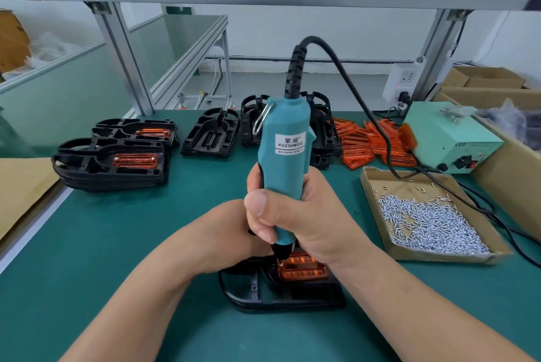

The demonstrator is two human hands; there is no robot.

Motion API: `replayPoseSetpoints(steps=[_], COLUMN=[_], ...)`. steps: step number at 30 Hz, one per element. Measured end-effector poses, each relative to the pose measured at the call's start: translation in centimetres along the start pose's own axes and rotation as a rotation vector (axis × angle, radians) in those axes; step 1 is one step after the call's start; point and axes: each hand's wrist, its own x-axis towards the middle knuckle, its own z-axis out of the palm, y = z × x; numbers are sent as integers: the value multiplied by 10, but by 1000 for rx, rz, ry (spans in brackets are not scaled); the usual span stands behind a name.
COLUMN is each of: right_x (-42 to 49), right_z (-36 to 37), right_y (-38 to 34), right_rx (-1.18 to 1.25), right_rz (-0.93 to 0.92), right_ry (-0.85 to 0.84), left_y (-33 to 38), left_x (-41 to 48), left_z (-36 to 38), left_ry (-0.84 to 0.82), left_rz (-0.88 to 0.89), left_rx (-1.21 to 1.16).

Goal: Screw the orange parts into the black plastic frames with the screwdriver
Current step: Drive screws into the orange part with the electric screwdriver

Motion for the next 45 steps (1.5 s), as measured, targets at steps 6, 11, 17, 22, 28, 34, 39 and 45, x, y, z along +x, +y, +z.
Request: replayPoseSetpoints(steps=[6,11,17,22,28,34,39,45], right_x=[-1,-1,-3,-9,-15,-15,-15,-14], right_z=[-2,-5,-46,-84,-101,-100,-98,-97], right_y=[3,-8,-8,-3,5,8,8,10], right_rx=[68,98,353,478,481,471,461,460], right_rz=[-42,-274,-307,-330,-333,-297,-284,-271], right_ry=[-5,28,358,653,792,799,799,823], left_y=[-3,-7,-16,-15,-1,-1,-9,-29], left_x=[1,5,3,-2,-7,-7,-9,-21], left_z=[2,3,3,1,18,26,14,-27], left_ry=[25,25,80,153,-28,18,56,143], left_rz=[-36,11,24,133,278,335,272,77], left_rx=[16,20,76,122,357,459,524,587])
